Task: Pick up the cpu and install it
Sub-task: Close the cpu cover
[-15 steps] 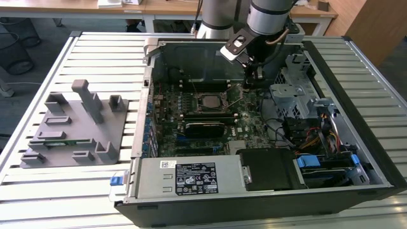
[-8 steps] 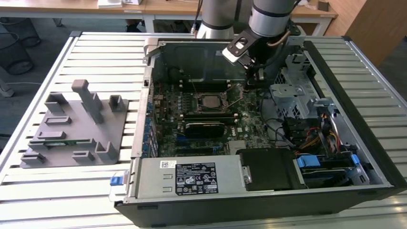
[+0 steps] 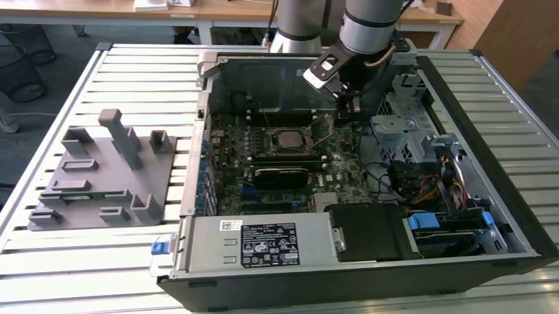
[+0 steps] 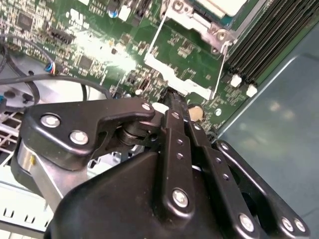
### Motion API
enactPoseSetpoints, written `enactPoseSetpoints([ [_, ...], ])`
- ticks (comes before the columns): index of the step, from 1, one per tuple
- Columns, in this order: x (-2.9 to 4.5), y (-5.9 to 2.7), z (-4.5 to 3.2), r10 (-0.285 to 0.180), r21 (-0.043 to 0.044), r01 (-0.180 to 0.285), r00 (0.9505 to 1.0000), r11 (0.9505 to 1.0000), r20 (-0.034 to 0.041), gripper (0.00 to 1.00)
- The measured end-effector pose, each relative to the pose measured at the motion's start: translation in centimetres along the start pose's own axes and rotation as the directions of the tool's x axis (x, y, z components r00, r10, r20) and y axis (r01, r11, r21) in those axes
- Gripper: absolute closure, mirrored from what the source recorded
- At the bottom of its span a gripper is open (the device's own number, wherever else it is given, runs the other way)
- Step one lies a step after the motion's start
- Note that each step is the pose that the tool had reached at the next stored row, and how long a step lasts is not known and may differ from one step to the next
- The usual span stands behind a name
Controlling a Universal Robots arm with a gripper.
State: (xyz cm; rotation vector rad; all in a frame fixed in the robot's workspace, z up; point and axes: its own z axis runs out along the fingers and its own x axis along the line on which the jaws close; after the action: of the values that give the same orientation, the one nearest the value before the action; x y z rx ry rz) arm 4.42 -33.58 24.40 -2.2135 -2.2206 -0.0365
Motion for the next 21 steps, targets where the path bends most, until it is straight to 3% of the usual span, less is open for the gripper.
enactPoseSetpoints([
  [7, 0.00, -1.26, -0.01, 0.000, -0.0001, 0.000, 1.0000, 1.0000, -0.0009, 0.89],
  [21, 0.01, -2.48, -0.01, 0.000, 0.0000, 0.000, 1.0000, 1.0000, -0.0010, 0.89],
])
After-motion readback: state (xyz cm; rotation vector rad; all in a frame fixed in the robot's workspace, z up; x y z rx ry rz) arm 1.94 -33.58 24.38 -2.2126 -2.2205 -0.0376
